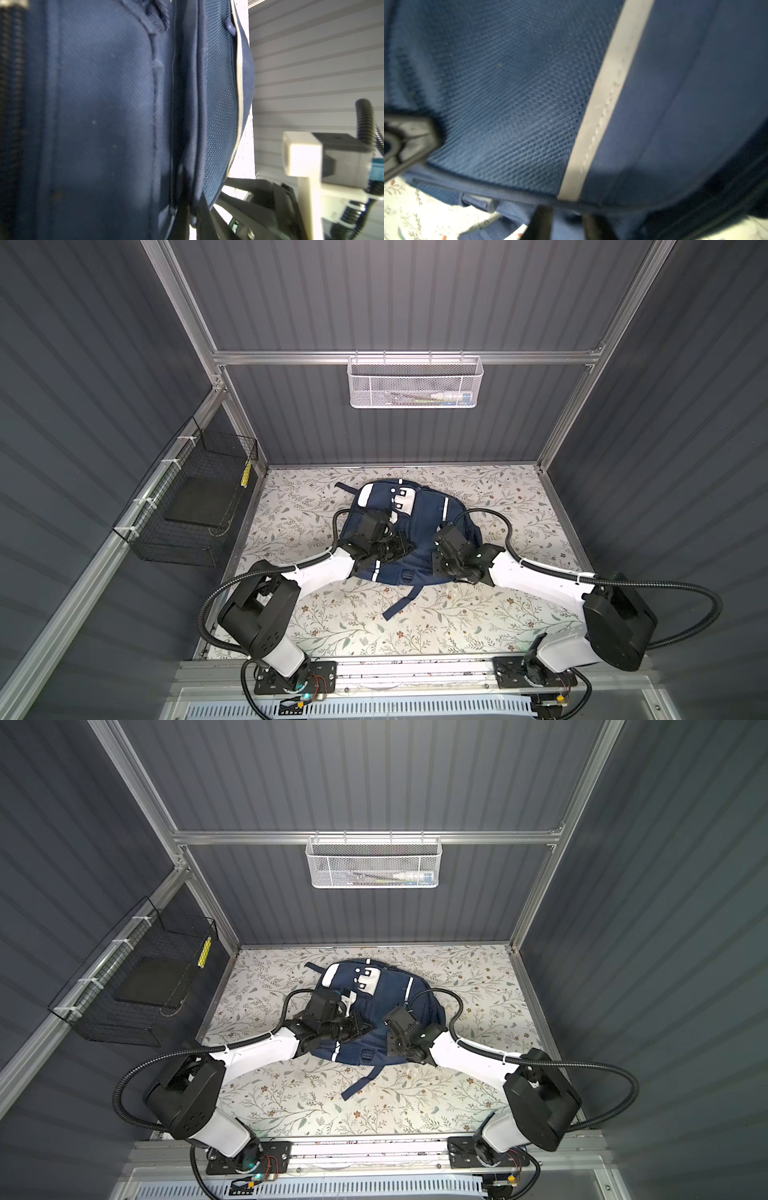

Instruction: Pack the student bag

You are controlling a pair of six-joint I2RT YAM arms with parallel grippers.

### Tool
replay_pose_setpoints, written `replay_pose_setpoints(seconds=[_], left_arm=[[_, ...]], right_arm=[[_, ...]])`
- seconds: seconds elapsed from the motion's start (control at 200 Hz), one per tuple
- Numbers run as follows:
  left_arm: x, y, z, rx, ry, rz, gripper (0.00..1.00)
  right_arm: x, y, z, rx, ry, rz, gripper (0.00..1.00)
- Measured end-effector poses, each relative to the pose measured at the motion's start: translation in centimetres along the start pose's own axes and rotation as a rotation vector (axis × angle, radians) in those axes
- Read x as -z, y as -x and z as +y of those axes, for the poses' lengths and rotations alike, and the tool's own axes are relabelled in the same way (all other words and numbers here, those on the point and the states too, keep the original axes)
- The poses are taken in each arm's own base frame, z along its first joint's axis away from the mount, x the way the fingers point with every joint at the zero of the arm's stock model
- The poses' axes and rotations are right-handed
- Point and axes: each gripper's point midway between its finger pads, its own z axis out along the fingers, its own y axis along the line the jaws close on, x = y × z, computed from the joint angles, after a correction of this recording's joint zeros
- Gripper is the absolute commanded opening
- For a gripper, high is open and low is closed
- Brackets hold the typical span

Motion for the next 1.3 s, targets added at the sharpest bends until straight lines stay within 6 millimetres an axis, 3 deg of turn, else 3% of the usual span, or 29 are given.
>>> replay_pose_setpoints(seconds=[0.025, 0.125, 0.26, 0.44, 0.585, 0.81, 0.936, 1.116, 1.221, 1.301], left_arm=[[0.0, -0.1, -0.1, -0.002, -0.001, 0.002, 0.00], [0.0, 0.0, 0.0, -0.002, 0.010, -0.004, 0.00], [0.6, 0.6, 0.6, -0.011, 0.038, -0.021, 0.00], [1.9, 1.0, 1.3, -0.022, 0.071, -0.027, 0.00], [2.0, 0.7, 1.4, -0.034, 0.078, -0.013, 0.00], [2.0, 0.7, 1.2, -0.043, 0.070, -0.012, 0.00], [2.1, 0.7, 1.5, -0.056, 0.078, -0.013, 0.00], [3.7, 1.8, 2.9, -0.055, 0.095, -0.007, 0.00], [5.7, 3.7, 5.3, -0.031, 0.147, -0.023, 0.04], [7.4, 5.6, 7.2, -0.010, 0.191, -0.053, 0.13]], right_arm=[[-0.2, 0.0, 0.1, 0.004, 0.000, 0.000, 0.00], [-0.1, 0.1, 0.1, 0.031, -0.011, -0.002, 0.00], [1.7, 0.3, -0.3, 0.040, 0.009, -0.008, 0.00], [3.2, 0.4, -4.1, -0.027, -0.023, -0.008, 0.00], [3.5, 0.6, -5.2, -0.037, -0.011, -0.004, 0.00], [2.6, 3.5, -7.7, -0.027, 0.010, -0.006, 0.00], [1.9, 4.5, -8.0, 0.008, 0.015, 0.015, 0.00], [3.2, 3.9, -6.1, 0.077, 0.058, 0.006, 0.00], [4.2, 2.4, -2.3, 0.168, 0.109, 0.003, 0.00], [4.3, 0.7, 1.2, 0.239, 0.137, 0.035, 0.00]])
